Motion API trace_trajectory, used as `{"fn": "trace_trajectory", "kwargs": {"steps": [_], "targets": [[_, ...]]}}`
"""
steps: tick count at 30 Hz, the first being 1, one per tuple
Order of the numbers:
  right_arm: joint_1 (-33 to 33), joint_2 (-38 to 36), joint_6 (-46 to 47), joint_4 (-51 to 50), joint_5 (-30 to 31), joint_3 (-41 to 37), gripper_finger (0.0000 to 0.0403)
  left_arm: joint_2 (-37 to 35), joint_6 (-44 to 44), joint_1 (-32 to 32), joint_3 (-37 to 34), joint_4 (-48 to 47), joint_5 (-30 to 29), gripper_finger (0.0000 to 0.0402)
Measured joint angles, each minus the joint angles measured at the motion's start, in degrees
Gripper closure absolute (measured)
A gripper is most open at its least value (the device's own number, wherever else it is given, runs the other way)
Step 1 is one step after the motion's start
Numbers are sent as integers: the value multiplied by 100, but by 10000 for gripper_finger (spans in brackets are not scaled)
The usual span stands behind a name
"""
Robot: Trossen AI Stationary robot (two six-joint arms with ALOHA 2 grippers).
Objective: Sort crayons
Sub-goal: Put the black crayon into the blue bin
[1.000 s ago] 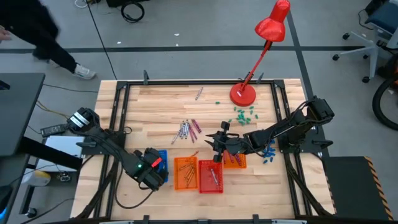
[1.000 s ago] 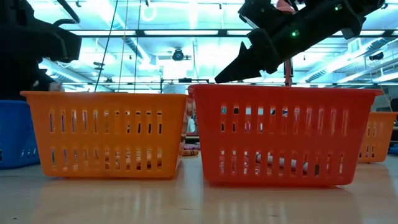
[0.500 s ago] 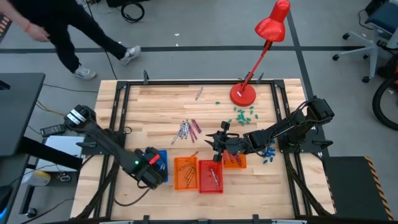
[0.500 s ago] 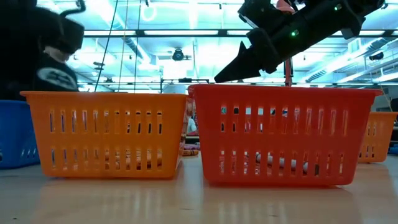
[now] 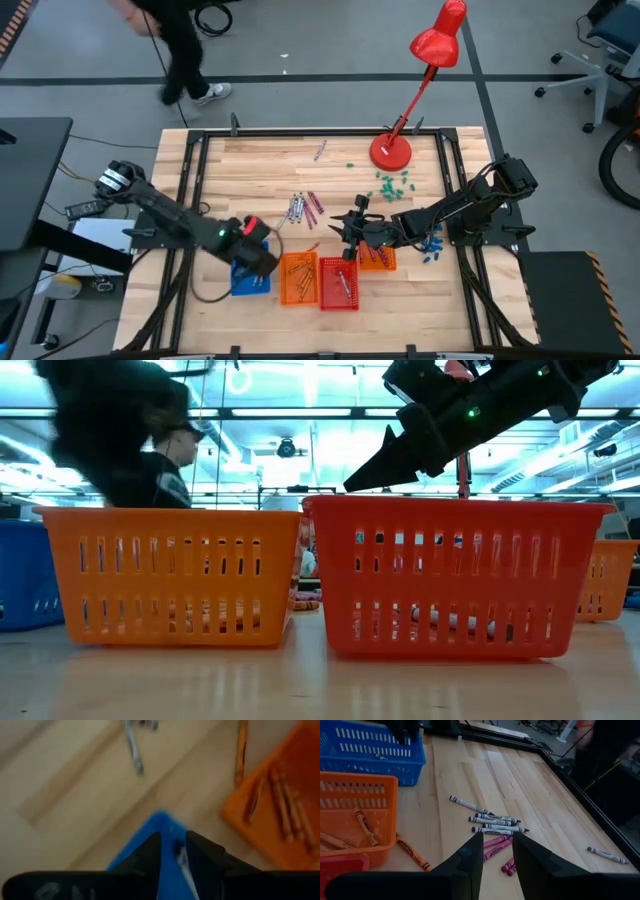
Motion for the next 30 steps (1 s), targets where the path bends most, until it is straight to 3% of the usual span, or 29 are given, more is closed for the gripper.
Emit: {"fn": "trace_trajectory", "kwargs": {"steps": [8,13,22,30], "targets": [[0,0,-20,-4,-44,0,293,20,1453,934,0,814,-41,299],[0,0,-9,-3,-129,0,293,188,2150,1485,0,1206,342,299],[-2,0,-7,-54,-129,0,293,924,2888,2192,-2,1616,818,299],[0,0,-7,-58,-131,0,293,1508,3326,2513,-2,1759,825,299]]}}
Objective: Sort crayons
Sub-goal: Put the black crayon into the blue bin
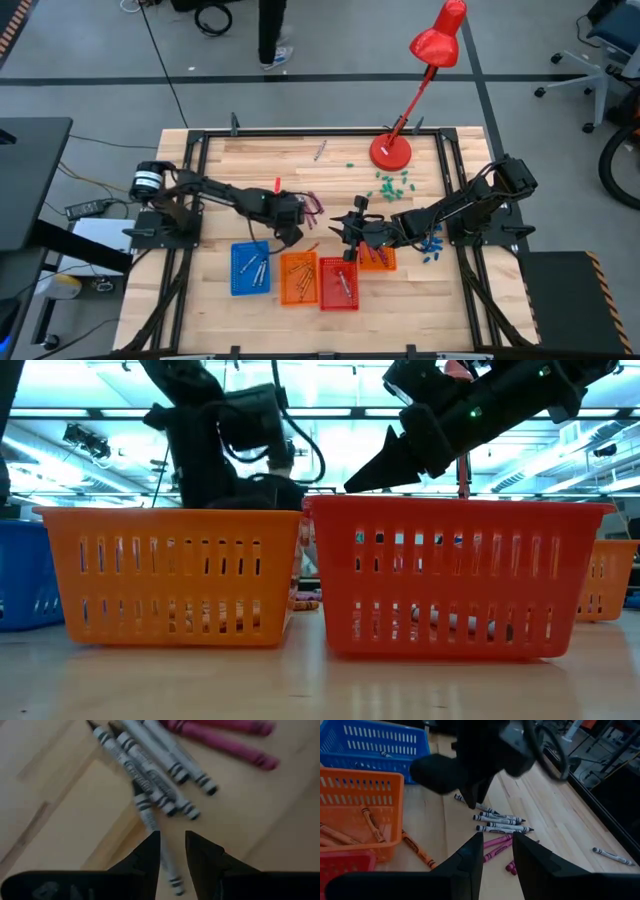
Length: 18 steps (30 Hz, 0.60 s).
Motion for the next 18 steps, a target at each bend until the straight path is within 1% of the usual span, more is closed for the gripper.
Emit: {"fn": "trace_trajectory", "kwargs": {"steps": [5,11,14,18], "targets": [[-1,0,-26,10,-2,0,293,234,114,150,13,-99,-6,299],[0,0,-44,7,-5,0,293,257,251,181,13,-78,137,302],[0,0,-52,7,-5,0,293,255,345,229,15,-75,348,316],[3,0,-61,5,-5,0,293,255,559,227,15,-68,437,352]]}}
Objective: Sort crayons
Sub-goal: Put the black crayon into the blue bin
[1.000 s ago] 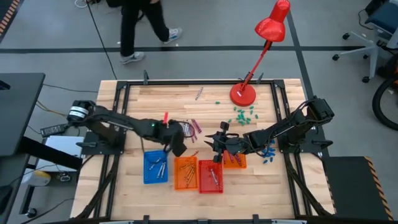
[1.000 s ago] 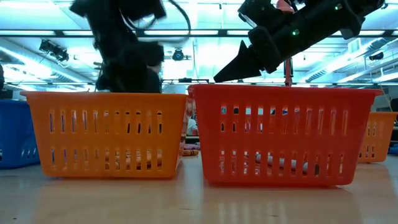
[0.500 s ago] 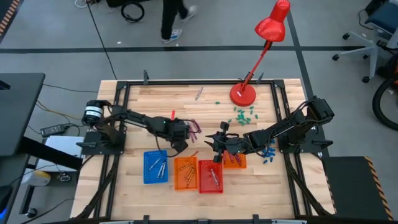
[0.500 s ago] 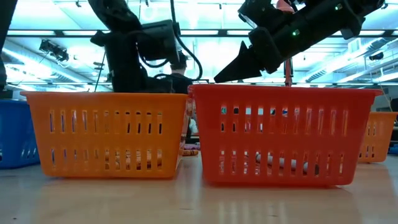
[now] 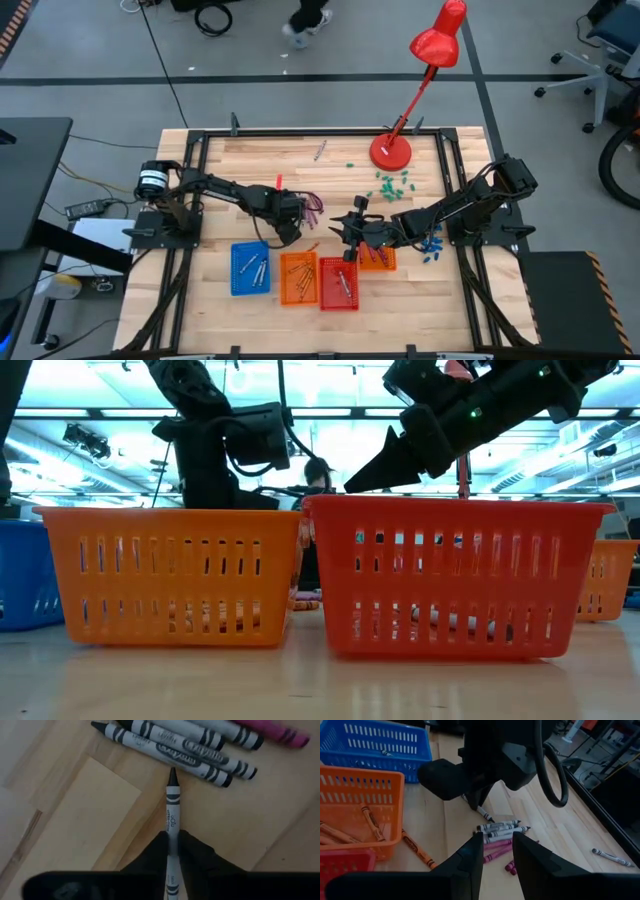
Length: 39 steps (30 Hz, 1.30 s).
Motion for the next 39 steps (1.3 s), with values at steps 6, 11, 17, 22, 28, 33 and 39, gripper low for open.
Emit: {"fn": "trace_trajectory", "kwargs": {"steps": [6,11,17,22,28,33,39], "targets": [[17,0,-14,0,0,0,293,-7,2,-2,1,-13,2,383],[52,0,-46,2,0,0,293,-27,16,-7,-7,-33,-41,372],[56,0,-82,4,0,0,293,-433,-11,-34,-47,-320,26,371],[56,0,-83,5,0,0,293,-1044,-158,-96,-35,-526,-92,371],[56,0,-72,11,1,0,293,-1913,-485,-326,-31,-853,-104,370],[60,0,-56,14,2,0,293,-2523,-1201,-802,-26,-1400,-54,370],[60,0,-46,5,2,0,293,-2802,-2742,-1950,-22,-2204,-28,370]]}}
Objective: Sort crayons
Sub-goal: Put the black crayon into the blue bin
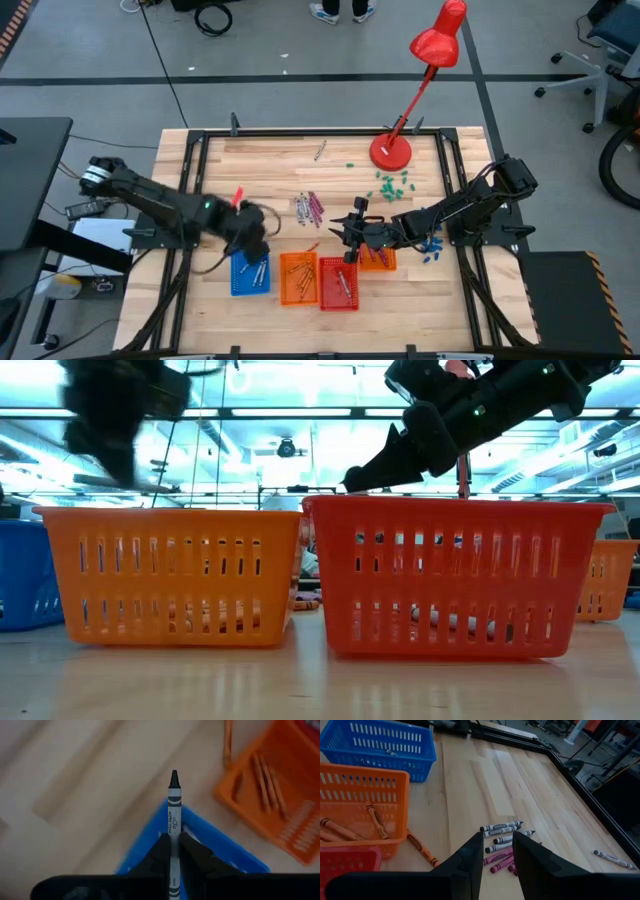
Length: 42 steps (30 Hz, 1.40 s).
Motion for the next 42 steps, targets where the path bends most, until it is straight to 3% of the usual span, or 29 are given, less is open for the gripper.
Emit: {"fn": "trace_trajectory", "kwargs": {"steps": [4,9,18,25,31,35,42], "targets": [[0,0,2,3,0,0,293,12,-1064,-824,2,33,-168,370],[0,0,24,20,0,0,293,209,-2267,-1598,2,-9,-829,370],[0,-2,90,92,-109,0,293,1070,-3380,-1941,2,84,-962,358],[0,-2,92,94,-131,0,293,1620,-3372,-1856,2,187,-687,308],[0,-2,90,97,-146,0,293,1345,-2806,-1671,5,201,-658,278],[0,-2,90,137,-146,0,293,1131,-2211,-1443,11,444,-1362,274],[-2,-2,90,138,-149,0,293,1254,-631,-828,22,1864,-2702,274]]}}
